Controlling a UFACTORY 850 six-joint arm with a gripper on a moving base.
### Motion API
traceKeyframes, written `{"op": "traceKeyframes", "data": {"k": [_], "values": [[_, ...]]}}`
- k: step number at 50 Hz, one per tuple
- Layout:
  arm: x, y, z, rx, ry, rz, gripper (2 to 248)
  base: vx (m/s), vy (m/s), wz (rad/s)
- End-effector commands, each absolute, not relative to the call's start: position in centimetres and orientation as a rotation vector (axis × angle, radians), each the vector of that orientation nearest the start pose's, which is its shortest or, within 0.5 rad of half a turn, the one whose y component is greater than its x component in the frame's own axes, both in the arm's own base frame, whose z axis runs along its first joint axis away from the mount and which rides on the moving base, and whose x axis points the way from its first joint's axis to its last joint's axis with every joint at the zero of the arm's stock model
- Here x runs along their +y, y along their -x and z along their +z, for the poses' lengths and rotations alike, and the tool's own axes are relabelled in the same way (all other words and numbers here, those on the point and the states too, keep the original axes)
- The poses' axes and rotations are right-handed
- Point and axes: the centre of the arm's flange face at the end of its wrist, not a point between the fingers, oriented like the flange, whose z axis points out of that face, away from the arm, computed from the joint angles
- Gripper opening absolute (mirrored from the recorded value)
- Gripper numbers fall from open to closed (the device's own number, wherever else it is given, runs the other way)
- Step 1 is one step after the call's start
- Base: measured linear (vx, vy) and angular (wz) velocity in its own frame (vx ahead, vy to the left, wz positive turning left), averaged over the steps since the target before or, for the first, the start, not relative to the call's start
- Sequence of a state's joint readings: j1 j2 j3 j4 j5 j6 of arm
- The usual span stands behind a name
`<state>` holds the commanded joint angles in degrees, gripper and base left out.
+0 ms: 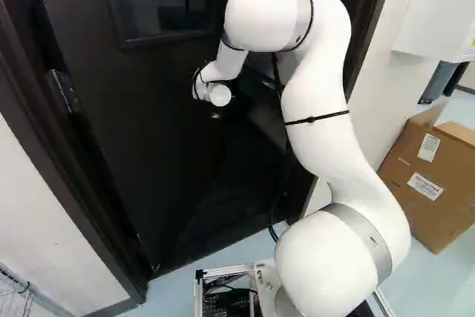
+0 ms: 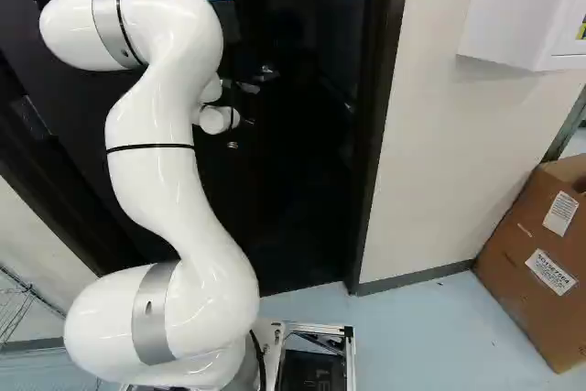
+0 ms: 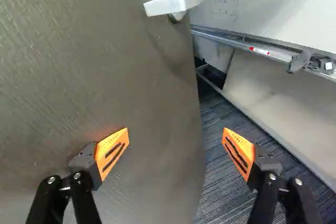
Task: Open the door and move inside
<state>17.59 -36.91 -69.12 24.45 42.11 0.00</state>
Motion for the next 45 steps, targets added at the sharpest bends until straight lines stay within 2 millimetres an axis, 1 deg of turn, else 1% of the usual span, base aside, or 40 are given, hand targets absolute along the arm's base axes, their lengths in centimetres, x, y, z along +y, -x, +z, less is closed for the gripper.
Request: {"op": "traceKeyframes", "data": {"k": [20,45], "values": [[20.9,-67.3,36.2,0.237,2.366,-1.778,247,0.0,0.0,0.0],[25.1,-68.8,35.6,0.184,2.32,-1.781,247,0.0,0.0,0.0]]}}
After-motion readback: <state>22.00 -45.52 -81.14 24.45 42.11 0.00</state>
